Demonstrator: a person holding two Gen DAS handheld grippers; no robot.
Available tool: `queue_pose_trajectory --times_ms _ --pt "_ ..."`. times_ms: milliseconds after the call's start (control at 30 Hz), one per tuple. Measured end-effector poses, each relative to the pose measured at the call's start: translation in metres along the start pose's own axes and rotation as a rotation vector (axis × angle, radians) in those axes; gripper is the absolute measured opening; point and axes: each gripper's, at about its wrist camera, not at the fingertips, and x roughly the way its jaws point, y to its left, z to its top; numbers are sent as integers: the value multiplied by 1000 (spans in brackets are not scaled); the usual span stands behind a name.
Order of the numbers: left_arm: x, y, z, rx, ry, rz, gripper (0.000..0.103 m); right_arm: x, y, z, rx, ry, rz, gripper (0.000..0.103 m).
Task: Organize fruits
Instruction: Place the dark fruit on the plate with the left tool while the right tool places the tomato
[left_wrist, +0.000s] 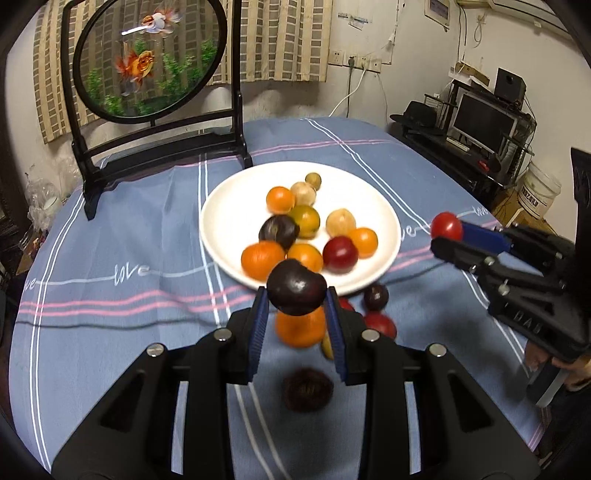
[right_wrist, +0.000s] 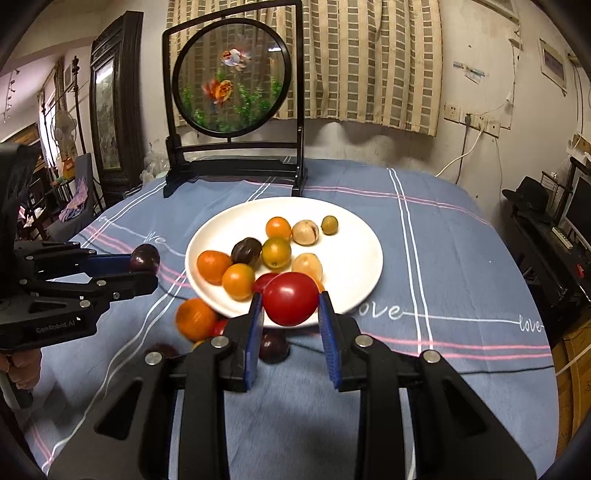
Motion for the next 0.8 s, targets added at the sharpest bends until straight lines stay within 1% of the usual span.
queue_pose_trajectory --times_ms 100,200,433,600,633,667,700,733,800 --pt "15 1 13 -7 -1 -11 31 19 -3 6 1 11 -1 30" --pt "36 8 25 -41 16 -20 31 35 -3 11 -4 26 10 30" --pt "74 18 33 -79 52 -4 31 72 -2 22 -17 59 30 30" --pt "86 22 38 -86 59 2 32 89 -1 24 -25 65 28 30" --pt "89 23 40 -95 60 4 36 91 -1 24 -24 69 27 33" --pt "89 23 40 -105 58 9 42 93 -1 23 -27 76 17 40" --pt "88 25 40 -117 51 18 56 93 -2 22 -28 74 8 40" --pt "85 27 39 -135 30 27 61 93 -2 22 -26 74 6 40" --pt "81 27 35 -145 20 18 61 91 -5 21 -15 86 26 40"
